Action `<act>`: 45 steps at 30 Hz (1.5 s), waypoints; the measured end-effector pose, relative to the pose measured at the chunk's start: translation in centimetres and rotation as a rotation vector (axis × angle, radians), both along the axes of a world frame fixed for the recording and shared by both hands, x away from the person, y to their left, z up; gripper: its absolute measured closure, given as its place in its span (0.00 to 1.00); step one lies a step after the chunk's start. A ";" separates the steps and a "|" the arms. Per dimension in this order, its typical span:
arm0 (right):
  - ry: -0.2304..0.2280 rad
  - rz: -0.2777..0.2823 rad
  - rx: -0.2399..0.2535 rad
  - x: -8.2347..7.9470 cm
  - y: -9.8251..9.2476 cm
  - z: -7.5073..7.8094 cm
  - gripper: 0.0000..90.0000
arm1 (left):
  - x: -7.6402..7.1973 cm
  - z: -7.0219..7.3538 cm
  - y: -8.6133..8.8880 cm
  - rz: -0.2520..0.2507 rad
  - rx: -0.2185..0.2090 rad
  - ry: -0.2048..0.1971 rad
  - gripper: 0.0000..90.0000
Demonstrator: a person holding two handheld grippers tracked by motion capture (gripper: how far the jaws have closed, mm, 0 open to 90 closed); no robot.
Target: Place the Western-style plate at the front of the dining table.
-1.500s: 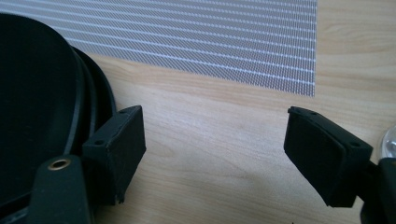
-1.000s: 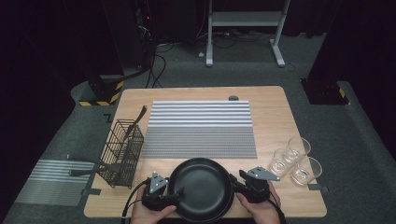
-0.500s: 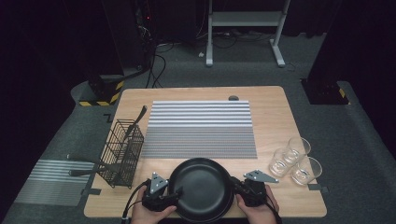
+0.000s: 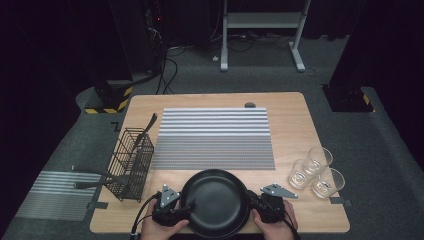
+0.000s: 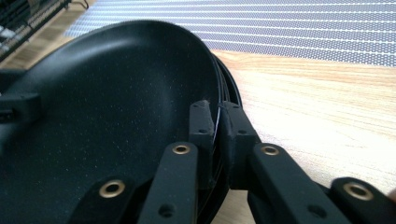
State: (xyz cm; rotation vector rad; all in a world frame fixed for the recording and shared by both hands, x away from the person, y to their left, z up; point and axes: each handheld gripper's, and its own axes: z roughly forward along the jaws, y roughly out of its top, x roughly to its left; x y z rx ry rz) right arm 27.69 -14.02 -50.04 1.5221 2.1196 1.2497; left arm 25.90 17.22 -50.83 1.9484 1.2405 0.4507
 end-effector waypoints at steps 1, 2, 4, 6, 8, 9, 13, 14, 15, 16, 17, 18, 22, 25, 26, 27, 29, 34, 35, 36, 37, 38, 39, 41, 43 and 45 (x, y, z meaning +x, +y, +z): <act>-0.002 -0.006 0.003 0.0 0.0 0.0 0.95 | 0.0 0.0 0.0 0.001 0.000 0.001 0.48; -0.007 -0.010 -0.004 -0.1 0.1 0.1 0.95 | 0.0 0.0 -0.1 0.002 0.001 0.002 0.48; -0.020 -0.020 -0.023 -0.3 0.3 0.1 0.95 | 0.0 0.0 -0.1 0.004 0.000 0.008 0.48; -0.016 -0.027 -0.026 -0.3 0.4 0.2 0.95 | 0.0 0.0 -0.1 0.006 -0.002 0.015 0.47; 0.002 -0.035 -0.025 -0.3 0.5 0.2 0.95 | -0.1 0.0 -0.2 0.007 0.001 0.016 0.45; 0.002 -0.045 -0.026 -0.4 0.6 0.2 0.95 | -0.1 0.0 -0.3 0.007 0.002 0.016 0.44; -0.001 -0.066 -0.013 -0.5 0.7 0.1 0.95 | -0.1 0.0 -0.4 0.019 -0.006 0.022 0.42; 0.003 -0.069 0.000 -0.5 0.7 0.1 0.95 | -0.1 0.0 -0.4 0.020 -0.013 0.028 0.42; 0.005 -0.071 0.014 -0.4 0.6 0.0 0.95 | -0.1 0.0 -0.4 0.021 -0.014 0.028 0.41; 0.009 -0.075 0.023 -0.4 0.6 0.0 0.96 | 0.0 -0.1 -0.5 0.022 -0.015 0.028 0.41; 0.010 -0.079 0.034 -0.3 0.5 -0.1 0.96 | 0.0 -0.1 -0.5 0.025 -0.014 0.028 0.40; 0.005 -0.080 0.039 -0.3 0.5 -0.1 0.96 | 0.0 -0.1 -0.6 0.027 -0.014 0.027 0.40; -0.011 -0.085 0.035 -0.1 0.7 -0.3 0.96 | 0.0 -0.1 -0.5 0.025 -0.018 0.027 0.40; -0.001 -0.091 0.059 0.0 0.6 -0.4 0.96 | 0.1 -0.1 -0.5 0.043 -0.036 0.039 0.41; 0.004 -0.093 0.071 0.0 0.6 -0.4 0.96 | 0.2 -0.1 -0.4 0.047 -0.044 0.044 0.42; 0.005 -0.094 0.078 0.0 0.5 -0.5 0.96 | 0.2 -0.1 -0.4 0.047 -0.047 0.044 0.42; 0.004 -0.096 0.078 0.0 0.6 -0.5 0.96 | 0.3 -0.1 -0.4 0.046 -0.050 0.044 0.42; -0.003 -0.094 0.074 0.2 0.8 -0.6 0.95 | 0.3 -0.1 -0.3 0.047 -0.055 0.045 0.43; -0.002 -0.097 0.078 0.3 0.8 -0.6 0.95 | 0.3 -0.1 -0.3 0.048 -0.055 0.045 0.43; -0.002 -0.097 0.079 0.3 0.8 -0.7 0.95 | 0.3 -0.1 -0.3 0.050 -0.055 0.047 0.43; -0.002 -0.097 0.080 0.4 0.8 -0.7 0.95 | 0.3 -0.1 -0.3 0.053 -0.059 0.047 0.43; -0.001 -0.097 0.082 0.4 0.9 -0.7 0.95 | 0.4 -0.1 -0.3 0.057 -0.059 0.049 0.43; 0.001 -0.094 0.084 0.5 0.8 -0.7 0.95 | 0.4 -0.1 -0.4 0.061 -0.056 0.050 0.44; 0.012 -0.076 0.087 0.6 0.7 -0.7 0.94 | 0.4 0.0 -0.4 0.069 -0.047 0.045 0.45; 0.021 -0.069 0.075 0.5 0.7 -0.5 0.92 | 0.3 0.1 -0.4 0.067 -0.031 0.035 0.46; 0.017 -0.066 0.047 0.2 0.9 -0.4 0.90 | 0.2 0.1 -0.4 0.064 -0.022 0.030 0.46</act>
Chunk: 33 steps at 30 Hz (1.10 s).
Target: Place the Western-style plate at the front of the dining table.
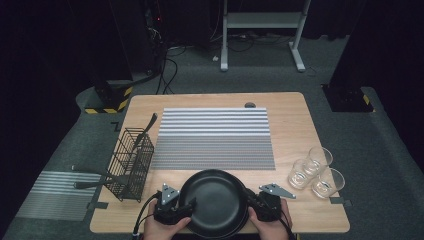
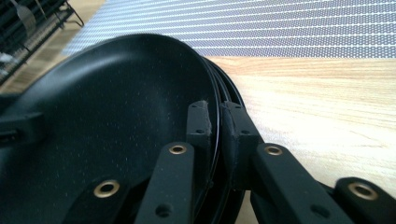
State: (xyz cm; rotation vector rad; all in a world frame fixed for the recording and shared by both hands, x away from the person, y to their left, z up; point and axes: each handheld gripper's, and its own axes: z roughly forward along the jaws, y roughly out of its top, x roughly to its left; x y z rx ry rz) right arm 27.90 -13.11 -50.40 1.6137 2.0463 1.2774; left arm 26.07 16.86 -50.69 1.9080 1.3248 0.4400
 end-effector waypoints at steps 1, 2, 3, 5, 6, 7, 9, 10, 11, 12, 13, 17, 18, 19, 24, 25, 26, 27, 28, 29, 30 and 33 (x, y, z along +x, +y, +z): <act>-0.002 0.004 -0.009 -0.1 0.0 0.1 0.89 | -0.1 0.0 0.1 -0.003 0.002 0.001 0.47; 0.003 0.006 -0.013 -0.3 0.0 0.1 0.89 | -0.2 0.1 0.2 -0.011 0.001 0.005 0.48; 0.009 0.010 -0.011 -0.4 -0.1 0.1 0.89 | -0.3 0.1 0.3 -0.017 -0.001 0.011 0.48; 0.031 0.019 0.007 -0.7 -0.4 0.1 0.89 | -0.5 0.2 0.5 -0.031 -0.003 0.025 0.48; 0.045 0.022 0.015 -0.7 -0.5 0.1 0.89 | -0.6 0.2 0.6 -0.033 -0.001 0.026 0.48; 0.052 0.022 0.022 -0.8 -0.7 0.1 0.89 | -0.7 0.2 0.6 -0.036 0.000 0.030 0.48; 0.059 0.020 0.020 -1.0 -0.6 0.2 0.89 | -0.8 0.2 0.5 -0.034 -0.002 0.037 0.48; 0.054 0.020 0.010 -1.0 -0.6 0.2 0.89 | -0.8 0.2 0.4 -0.031 -0.003 0.038 0.47; 0.050 0.019 0.003 -1.1 -0.5 0.2 0.90 | -0.8 0.2 0.4 -0.027 -0.003 0.039 0.47; 0.052 0.013 0.004 -1.2 -0.5 0.2 0.90 | -0.8 0.2 0.4 -0.026 -0.003 0.039 0.47; 0.057 0.008 0.011 -1.2 -0.5 0.2 0.90 | -0.8 0.2 0.4 -0.025 -0.005 0.040 0.47; 0.079 -0.012 0.056 -1.1 -0.7 0.1 0.92 | -0.8 0.1 0.4 -0.021 -0.012 0.037 0.47; 0.086 -0.021 0.068 -1.1 -0.7 0.0 0.92 | -0.8 0.1 0.4 -0.020 -0.013 0.036 0.47; 0.083 -0.023 0.068 -1.1 -0.7 0.0 0.92 | -0.8 0.1 0.4 -0.017 -0.013 0.036 0.47; 0.068 -0.034 0.040 -1.3 -0.4 0.2 0.92 | -0.8 0.1 0.3 -0.017 -0.012 0.035 0.47; 0.063 -0.038 0.035 -1.4 -0.4 0.2 0.93 | -0.8 0.1 0.3 -0.018 -0.010 0.032 0.47; 0.052 -0.040 0.019 -1.4 -0.3 0.3 0.93 | -0.8 0.1 0.3 -0.018 -0.007 0.032 0.47; 0.049 -0.041 0.013 -1.5 -0.2 0.4 0.93 | -0.8 0.1 0.3 -0.018 -0.007 0.031 0.47; 0.050 -0.042 0.012 -1.5 -0.2 0.4 0.93 | -0.8 0.1 0.3 -0.019 -0.007 0.031 0.47; 0.049 -0.037 0.013 -1.4 -0.2 0.4 0.93 | -0.8 0.1 0.3 -0.021 -0.006 0.030 0.47; 0.051 -0.042 0.028 -1.5 -0.3 0.4 0.93 | -0.8 0.1 0.3 -0.023 -0.007 0.029 0.46; 0.043 -0.037 0.028 -1.5 -0.4 0.6 0.92 | -0.8 0.1 0.4 -0.027 -0.007 0.026 0.46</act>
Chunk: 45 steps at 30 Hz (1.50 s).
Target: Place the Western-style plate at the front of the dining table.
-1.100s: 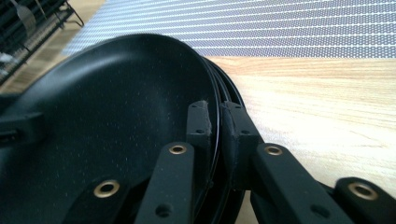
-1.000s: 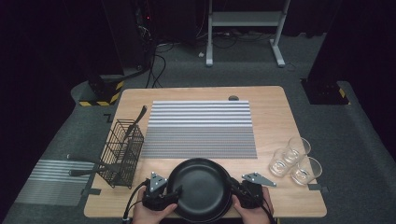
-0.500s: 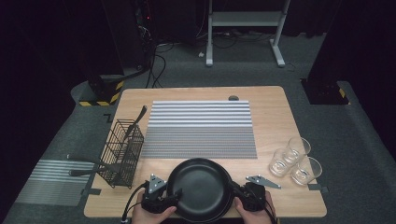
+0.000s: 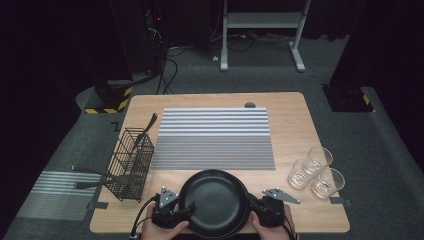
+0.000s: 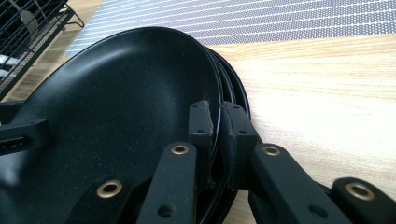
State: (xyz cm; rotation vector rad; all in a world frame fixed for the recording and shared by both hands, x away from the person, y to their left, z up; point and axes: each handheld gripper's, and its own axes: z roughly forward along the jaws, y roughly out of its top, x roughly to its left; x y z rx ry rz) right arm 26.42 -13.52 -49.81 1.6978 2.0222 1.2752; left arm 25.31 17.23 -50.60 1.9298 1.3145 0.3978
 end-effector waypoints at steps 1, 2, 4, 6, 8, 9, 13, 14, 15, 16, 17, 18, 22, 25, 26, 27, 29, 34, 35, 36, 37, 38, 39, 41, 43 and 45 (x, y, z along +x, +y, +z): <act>0.005 0.004 0.008 0.1 -0.1 0.0 0.92 | 0.0 0.0 0.0 -0.001 -0.001 0.000 0.46; 0.011 0.002 0.022 0.1 -0.2 0.0 0.93 | 0.0 0.0 0.0 -0.002 -0.001 0.000 0.46; 0.015 0.003 0.033 0.2 -0.4 -0.1 0.93 | 0.0 0.0 0.0 -0.001 -0.001 0.000 0.46; 0.018 0.005 0.036 0.2 -0.4 -0.1 0.93 | 0.0 0.0 0.0 -0.001 -0.003 0.000 0.46; 0.027 0.005 0.046 0.3 -0.4 -0.3 0.93 | 0.1 0.0 0.0 -0.004 -0.005 0.000 0.46; 0.035 0.004 0.048 0.4 -0.4 -0.4 0.93 | 0.1 -0.1 0.1 -0.004 -0.006 0.001 0.46; 0.056 -0.002 0.074 0.5 -0.4 -0.6 0.93 | 0.1 -0.1 0.0 0.001 -0.008 0.000 0.45; 0.055 -0.001 0.074 0.6 -0.4 -0.7 0.93 | 0.1 -0.1 0.0 0.001 -0.009 0.001 0.45; 0.056 -0.003 0.076 0.6 -0.4 -0.7 0.93 | 0.1 -0.1 0.0 0.002 -0.010 0.001 0.45; 0.055 -0.005 0.078 0.6 -0.4 -0.7 0.93 | 0.1 -0.1 0.0 0.003 -0.013 0.002 0.45; 0.054 -0.006 0.075 0.6 -0.3 -0.7 0.93 | 0.1 -0.1 0.0 0.004 -0.015 0.003 0.45; 0.049 -0.007 0.069 0.6 -0.3 -0.7 0.93 | 0.2 -0.1 0.1 0.004 -0.020 0.005 0.45; 0.043 -0.011 0.060 0.7 0.0 -0.7 0.93 | 0.2 -0.1 0.2 0.006 -0.034 0.012 0.45; 0.038 -0.012 0.055 0.8 0.1 -0.7 0.93 | 0.3 -0.2 0.2 0.010 -0.041 0.015 0.45; 0.039 -0.015 0.055 0.8 0.1 -0.6 0.93 | 0.3 -0.2 0.2 0.010 -0.042 0.016 0.45; 0.038 -0.015 0.053 0.8 0.2 -0.6 0.93 | 0.3 -0.2 0.2 0.010 -0.044 0.016 0.45; 0.034 -0.016 0.048 0.8 0.3 -0.6 0.93 | 0.3 -0.2 0.3 0.010 -0.046 0.018 0.45; 0.030 -0.018 0.051 1.0 0.4 -0.6 0.93 | 0.3 -0.2 0.4 0.016 -0.057 0.026 0.44; 0.026 -0.018 0.049 1.0 0.5 -0.6 0.93 | 0.4 -0.2 0.4 0.017 -0.060 0.027 0.44; 0.027 -0.021 0.049 1.0 0.6 -0.6 0.94 | 0.4 -0.2 0.5 0.019 -0.062 0.026 0.44; 0.022 -0.020 0.047 1.0 0.7 -0.6 0.93 | 0.4 -0.2 0.5 0.020 -0.064 0.026 0.44; 0.020 -0.021 0.047 1.1 0.7 -0.7 0.93 | 0.4 -0.2 0.5 0.022 -0.065 0.028 0.44; 0.014 -0.020 0.042 1.1 0.8 -0.7 0.93 | 0.4 -0.2 0.5 0.023 -0.065 0.028 0.44; 0.005 -0.023 0.036 1.2 0.9 -0.8 0.93 | 0.3 -0.2 0.5 0.030 -0.066 0.028 0.44; 0.005 -0.025 0.039 1.3 1.0 -0.8 0.93 | 0.3 -0.2 0.4 0.035 -0.067 0.028 0.44; 0.013 -0.025 0.056 1.4 0.8 -0.8 0.94 | 0.3 -0.2 0.4 0.040 -0.067 0.027 0.44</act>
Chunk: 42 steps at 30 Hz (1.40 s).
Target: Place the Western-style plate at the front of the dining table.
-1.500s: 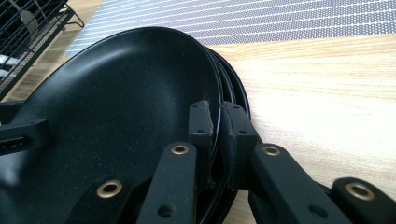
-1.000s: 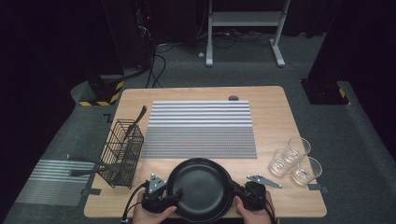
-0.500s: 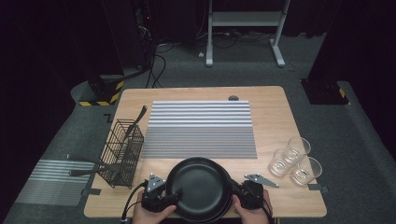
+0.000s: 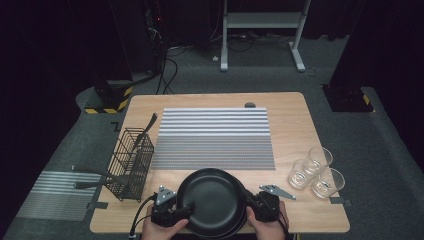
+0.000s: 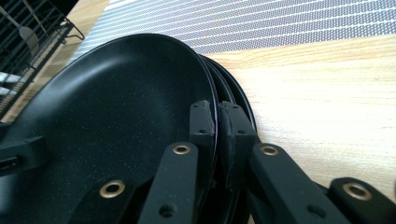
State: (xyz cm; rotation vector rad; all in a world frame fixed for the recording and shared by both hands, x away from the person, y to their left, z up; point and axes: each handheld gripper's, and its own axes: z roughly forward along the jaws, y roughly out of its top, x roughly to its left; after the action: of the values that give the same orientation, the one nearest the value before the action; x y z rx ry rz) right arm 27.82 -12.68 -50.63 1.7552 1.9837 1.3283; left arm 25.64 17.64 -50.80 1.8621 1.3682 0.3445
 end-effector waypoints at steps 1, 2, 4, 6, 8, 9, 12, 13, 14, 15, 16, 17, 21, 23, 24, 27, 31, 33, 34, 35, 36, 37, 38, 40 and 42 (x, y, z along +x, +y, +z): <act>0.005 0.001 0.007 0.1 -0.1 0.0 0.94 | 0.0 0.0 0.0 0.001 0.002 -0.002 0.44; 0.011 0.003 0.019 0.1 -0.1 0.0 0.94 | 0.0 0.0 0.0 0.002 0.003 -0.003 0.44; 0.014 0.012 0.028 0.3 -0.3 0.0 0.94 | 0.1 0.1 0.0 0.003 0.014 -0.007 0.44; 0.024 0.018 0.026 0.3 -0.3 0.0 0.94 | 0.0 0.1 -0.1 0.002 0.025 -0.015 0.44; 0.027 0.023 0.015 0.2 -0.3 0.1 0.93 | 0.0 0.2 -0.2 0.002 0.036 -0.023 0.43; 0.023 0.027 0.007 0.2 -0.3 0.1 0.93 | -0.1 0.2 -0.2 0.000 0.045 -0.026 0.44; 0.023 0.040 0.009 -0.1 -0.5 0.3 0.90 | -0.2 0.3 -0.1 -0.006 0.053 -0.027 0.45; 0.024 0.044 0.012 -0.2 -0.6 0.4 0.90 | -0.3 0.3 -0.1 -0.009 0.055 -0.025 0.45; 0.030 0.046 0.012 -0.3 -0.6 0.5 0.90 | -0.3 0.4 0.0 -0.010 0.055 -0.024 0.45; 0.036 0.052 0.011 -0.4 -0.7 0.5 0.90 | -0.3 0.4 0.0 -0.012 0.053 -0.022 0.45; 0.047 0.052 0.010 -0.5 -0.6 0.5 0.89 | -0.3 0.3 0.0 -0.012 0.052 -0.020 0.45; 0.052 0.055 0.003 -0.5 -0.6 0.4 0.90 | -0.3 0.3 0.1 -0.011 0.043 -0.015 0.46; 0.051 0.044 -0.002 -0.5 -0.5 0.2 0.92 | -0.2 0.3 0.3 -0.007 0.031 -0.008 0.48; 0.051 0.034 0.010 -0.4 -0.4 0.1 0.92 | -0.2 0.3 0.4 -0.001 0.019 -0.005 0.51; 0.041 0.031 0.005 -0.4 -0.4 0.1 0.93 | -0.2 0.4 0.4 0.003 0.018 -0.005 0.52; 0.022 0.019 -0.006 -0.4 -0.1 0.2 0.94 | -0.2 0.4 0.5 0.018 0.017 -0.010 0.52; 0.004 0.018 -0.002 -0.3 0.4 0.0 0.94 | -0.2 0.6 0.9 0.045 0.013 -0.020 0.54; 0.000 0.019 -0.001 -0.3 0.7 -0.1 0.93 | -0.2 0.8 1.1 0.058 0.011 -0.029 0.54; -0.004 0.021 -0.005 -0.2 1.0 -0.2 0.93 | -0.2 0.8 1.2 0.067 0.005 -0.034 0.54; -0.009 0.028 -0.012 -0.2 1.2 -0.2 0.93 | -0.2 0.9 1.3 0.068 0.004 -0.037 0.54; -0.009 0.033 -0.012 -0.2 1.3 -0.2 0.93 | -0.2 1.0 1.5 0.069 0.002 -0.039 0.53; -0.016 0.040 -0.013 -0.2 1.4 -0.3 0.93 | -0.2 1.1 1.6 0.066 0.005 -0.041 0.53; -0.021 0.046 -0.016 -0.1 1.5 -0.3 0.92 | -0.2 1.2 1.7 0.063 0.007 -0.042 0.53; -0.003 0.060 -0.010 0.0 1.6 -0.5 0.89 | -0.2 1.2 1.8 0.050 0.020 -0.045 0.54; 0.015 0.069 0.002 0.0 1.6 -0.8 0.86 | -0.2 1.2 2.2 0.046 0.021 -0.042 0.62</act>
State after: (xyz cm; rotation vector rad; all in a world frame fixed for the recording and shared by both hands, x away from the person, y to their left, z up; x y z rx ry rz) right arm 27.80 -11.03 -51.41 1.7177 2.0693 1.3424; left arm 25.49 19.84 -49.59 1.8330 1.3859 0.4204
